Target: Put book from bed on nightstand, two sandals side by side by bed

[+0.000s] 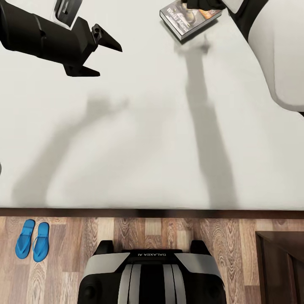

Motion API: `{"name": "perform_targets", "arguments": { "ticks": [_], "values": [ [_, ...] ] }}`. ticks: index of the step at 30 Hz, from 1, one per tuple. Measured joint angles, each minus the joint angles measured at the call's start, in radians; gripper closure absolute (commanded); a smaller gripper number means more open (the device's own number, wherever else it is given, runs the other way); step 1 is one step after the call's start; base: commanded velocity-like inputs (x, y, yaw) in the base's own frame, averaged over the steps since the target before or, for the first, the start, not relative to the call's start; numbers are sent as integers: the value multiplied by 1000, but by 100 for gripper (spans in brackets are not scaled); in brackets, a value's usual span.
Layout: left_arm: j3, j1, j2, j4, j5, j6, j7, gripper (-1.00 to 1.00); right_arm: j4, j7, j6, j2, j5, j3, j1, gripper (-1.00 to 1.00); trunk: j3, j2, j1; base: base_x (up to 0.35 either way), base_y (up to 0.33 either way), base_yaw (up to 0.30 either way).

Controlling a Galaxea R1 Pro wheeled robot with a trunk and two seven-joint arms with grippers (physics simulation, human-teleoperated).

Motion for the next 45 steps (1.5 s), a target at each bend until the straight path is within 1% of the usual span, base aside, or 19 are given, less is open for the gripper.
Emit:
{"name": "perform_targets", "arguments": {
  "ticks": [4, 16, 30, 38, 41, 42, 45],
  "values": [
    [0, 0, 0, 0, 0, 0, 0, -100, -2, -1, 9, 0, -1, 0, -7, -100, 0, 0, 0, 88, 0, 0],
    [-1, 0, -4, -1, 0, 1, -1, -100, -2, -1, 4, 0, -2, -1, 4, -100, 0, 0, 0, 227, 0, 0],
    [-1, 0, -4, -1, 0, 0, -1, -100, -1, -1, -1, 0, -1, -1, 7, -100, 0, 0, 0, 97, 7, 0],
    [-1, 0, -3, -1, 0, 0, 0, -100, 0, -1, -1, 0, 0, -1, 8, -100, 0, 0, 0, 33, 4, 0],
    [-1, 0, -2, -1, 0, 0, 0, -100, -1, -1, -14, 0, 1, 1, 21, -100, 0, 0, 0, 4, 1, 0],
    [-7, 6, 3, 4, 0, -5, 0, -100, -6, 4, -8, 0, 1, 4, 27, -100, 0, 0, 0, 0, 0, 0],
    [-1, 22, 20, 11, 0, -8, -7, -100, -23, 15, 8, 0, -1, 1, 38, -100, 0, 0, 0, 0, 0, 0]
  ]
}}
